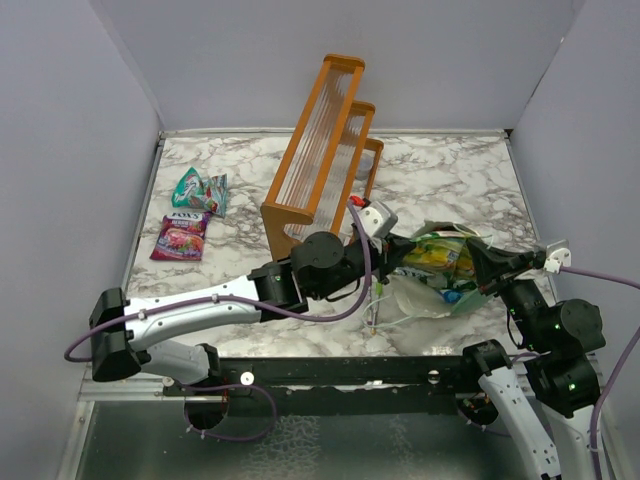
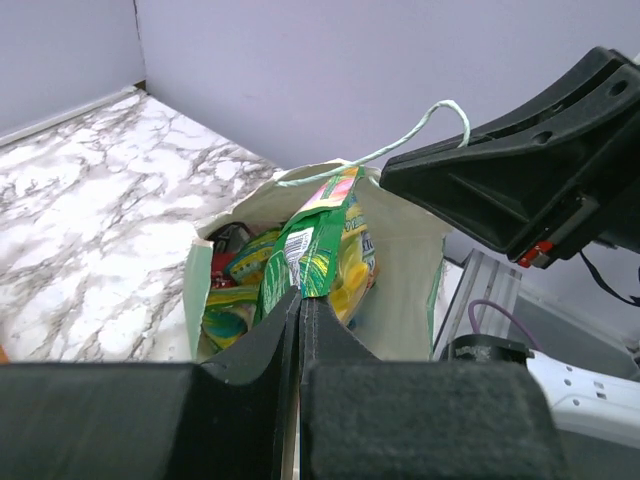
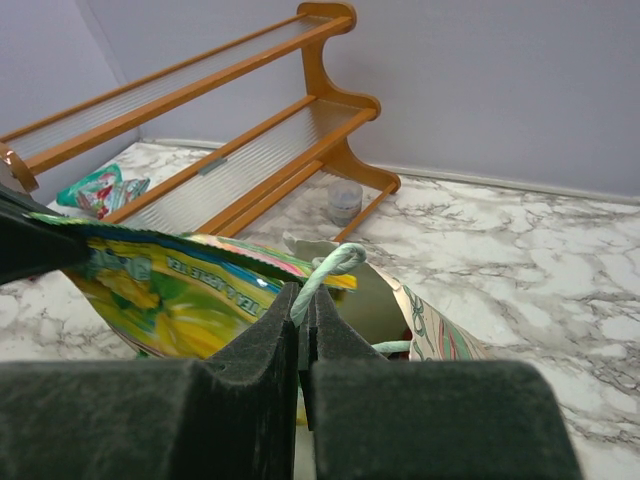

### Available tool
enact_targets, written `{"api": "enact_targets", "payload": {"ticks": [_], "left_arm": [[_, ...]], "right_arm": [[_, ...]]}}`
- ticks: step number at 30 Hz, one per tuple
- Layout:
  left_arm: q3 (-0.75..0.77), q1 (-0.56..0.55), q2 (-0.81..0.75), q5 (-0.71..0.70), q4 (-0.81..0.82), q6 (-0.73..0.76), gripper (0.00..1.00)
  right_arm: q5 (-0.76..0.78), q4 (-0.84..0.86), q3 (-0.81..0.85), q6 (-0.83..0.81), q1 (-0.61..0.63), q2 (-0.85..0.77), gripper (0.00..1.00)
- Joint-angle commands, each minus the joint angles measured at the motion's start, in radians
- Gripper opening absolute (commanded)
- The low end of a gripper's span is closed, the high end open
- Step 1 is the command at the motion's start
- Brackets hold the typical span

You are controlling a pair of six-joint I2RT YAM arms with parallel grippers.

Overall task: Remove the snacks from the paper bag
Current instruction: Take out the snack from the paper bag, then place the snack at the center of the board.

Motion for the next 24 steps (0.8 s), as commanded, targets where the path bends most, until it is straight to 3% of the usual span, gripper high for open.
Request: {"api": "enact_targets", "payload": {"ticks": [1,7,11,20,24], "left_arm": [[0.097,-0.006,-0.073,-0.094,-0.18,0.037,0.0],[0.177,-0.003,-0.115,-0.204,-0.295,0.118,0.0],[0.326,0.04,-0.083,-0.262,-0.391,0.191,0.0],[0.7,0.287,0.063,-0.264,-0.506,0.341,0.0],[0.762,0.417,0.066,-0.33,-0.478,0.346,0.0]], "right_arm": [[0.039,0.002,-0.007,0.012,0.003,-0.01,0.02],[0.041,0.002,-0.008,0.012,0.003,-0.004,0.02],[0.04,0.003,-0.008,0.012,0.003,-0.002,0.02],[0.039,-0.001,-0.007,0.012,0.003,-0.003,0.02],[0.041,-0.001,-0.008,0.012,0.003,-0.004,0.02]]}}
